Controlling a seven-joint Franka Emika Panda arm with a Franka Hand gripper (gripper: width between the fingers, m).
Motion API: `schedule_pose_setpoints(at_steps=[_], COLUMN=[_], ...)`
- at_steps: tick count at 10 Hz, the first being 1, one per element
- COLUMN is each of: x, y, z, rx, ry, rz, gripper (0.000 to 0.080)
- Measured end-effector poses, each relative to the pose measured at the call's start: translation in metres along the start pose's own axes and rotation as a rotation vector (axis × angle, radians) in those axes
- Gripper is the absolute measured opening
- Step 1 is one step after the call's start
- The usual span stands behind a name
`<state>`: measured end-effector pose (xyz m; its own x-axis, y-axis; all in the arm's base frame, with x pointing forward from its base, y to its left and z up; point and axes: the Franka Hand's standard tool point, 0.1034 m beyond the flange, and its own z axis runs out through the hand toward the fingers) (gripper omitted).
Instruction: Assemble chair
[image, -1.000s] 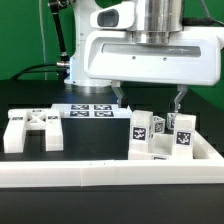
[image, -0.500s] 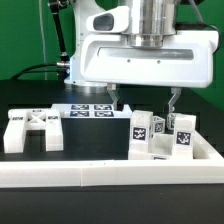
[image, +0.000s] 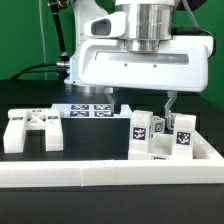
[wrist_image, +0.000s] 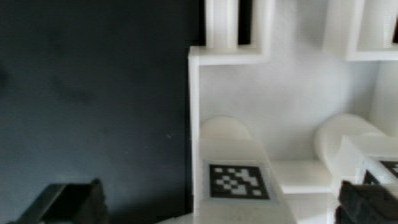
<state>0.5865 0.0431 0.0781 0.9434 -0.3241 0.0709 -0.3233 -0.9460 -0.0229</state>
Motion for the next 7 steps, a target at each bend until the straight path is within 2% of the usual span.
schedule_pose_setpoints(at_steps=[4,7], x=[-0.013,-0.016], y=[-0.004,-0.001], z=[0.021,0.036], rx=[0.005,-0.006], ry=[0.033,0.032], rz=[-0.042,-0.065], gripper=[0.0649,0.0649])
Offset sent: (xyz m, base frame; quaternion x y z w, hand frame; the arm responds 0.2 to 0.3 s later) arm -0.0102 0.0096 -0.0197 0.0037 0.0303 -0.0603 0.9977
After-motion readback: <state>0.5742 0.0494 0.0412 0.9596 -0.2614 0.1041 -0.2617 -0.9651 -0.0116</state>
